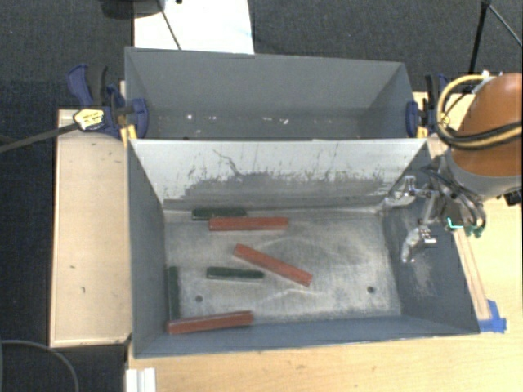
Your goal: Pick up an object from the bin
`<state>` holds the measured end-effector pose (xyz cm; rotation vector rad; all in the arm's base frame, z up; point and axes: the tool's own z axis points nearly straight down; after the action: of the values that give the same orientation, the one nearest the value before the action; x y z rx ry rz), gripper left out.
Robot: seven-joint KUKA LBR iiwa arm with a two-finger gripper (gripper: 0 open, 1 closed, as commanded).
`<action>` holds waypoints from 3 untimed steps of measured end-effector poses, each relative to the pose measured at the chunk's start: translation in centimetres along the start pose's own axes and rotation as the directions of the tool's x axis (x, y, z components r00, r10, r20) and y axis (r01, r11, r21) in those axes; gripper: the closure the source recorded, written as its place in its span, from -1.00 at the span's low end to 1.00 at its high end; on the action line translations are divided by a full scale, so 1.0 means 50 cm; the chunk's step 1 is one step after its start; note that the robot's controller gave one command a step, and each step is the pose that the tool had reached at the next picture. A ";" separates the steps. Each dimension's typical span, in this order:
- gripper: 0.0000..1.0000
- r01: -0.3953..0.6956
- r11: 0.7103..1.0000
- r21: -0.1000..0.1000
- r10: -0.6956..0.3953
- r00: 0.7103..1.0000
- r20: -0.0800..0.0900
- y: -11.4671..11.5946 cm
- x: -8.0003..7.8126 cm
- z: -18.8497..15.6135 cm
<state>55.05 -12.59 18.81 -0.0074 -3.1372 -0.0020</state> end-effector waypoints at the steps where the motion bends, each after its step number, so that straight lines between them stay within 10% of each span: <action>1: -1.00 0.003 1.000 0.002 -0.003 1.000 0.007 0.001 -0.003 -0.008; 3: -1.00 0.041 0.999 -0.003 -0.041 0.999 0.000 0.084 0.037 0.022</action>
Offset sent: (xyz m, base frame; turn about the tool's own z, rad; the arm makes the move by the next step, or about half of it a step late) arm 0.0141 0.0857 -0.0542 0.0786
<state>53.22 -8.37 17.70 0.0575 -3.1366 -0.0073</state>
